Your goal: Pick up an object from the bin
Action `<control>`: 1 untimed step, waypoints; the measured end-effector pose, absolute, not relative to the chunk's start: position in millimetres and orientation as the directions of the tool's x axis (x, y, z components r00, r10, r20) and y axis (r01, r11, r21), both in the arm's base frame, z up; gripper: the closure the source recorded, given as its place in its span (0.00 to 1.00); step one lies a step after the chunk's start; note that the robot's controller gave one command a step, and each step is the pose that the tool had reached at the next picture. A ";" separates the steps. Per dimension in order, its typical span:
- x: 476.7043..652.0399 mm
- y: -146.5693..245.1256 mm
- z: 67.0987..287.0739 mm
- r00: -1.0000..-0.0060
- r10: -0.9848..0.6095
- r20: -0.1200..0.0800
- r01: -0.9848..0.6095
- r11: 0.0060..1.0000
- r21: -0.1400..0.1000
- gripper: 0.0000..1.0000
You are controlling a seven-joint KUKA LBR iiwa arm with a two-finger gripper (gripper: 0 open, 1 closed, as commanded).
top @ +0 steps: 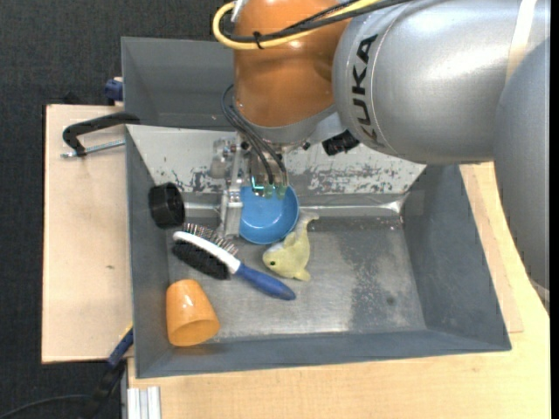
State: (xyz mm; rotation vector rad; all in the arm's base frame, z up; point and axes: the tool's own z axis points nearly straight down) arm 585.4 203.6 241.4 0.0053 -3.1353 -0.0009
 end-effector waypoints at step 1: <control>575.4 187.3 145.0 -0.990 0.140 0.007 0.140 0.990 -0.002 0.00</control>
Offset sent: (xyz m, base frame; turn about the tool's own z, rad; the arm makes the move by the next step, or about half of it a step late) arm -0.0089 -0.0158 -0.0932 0.1436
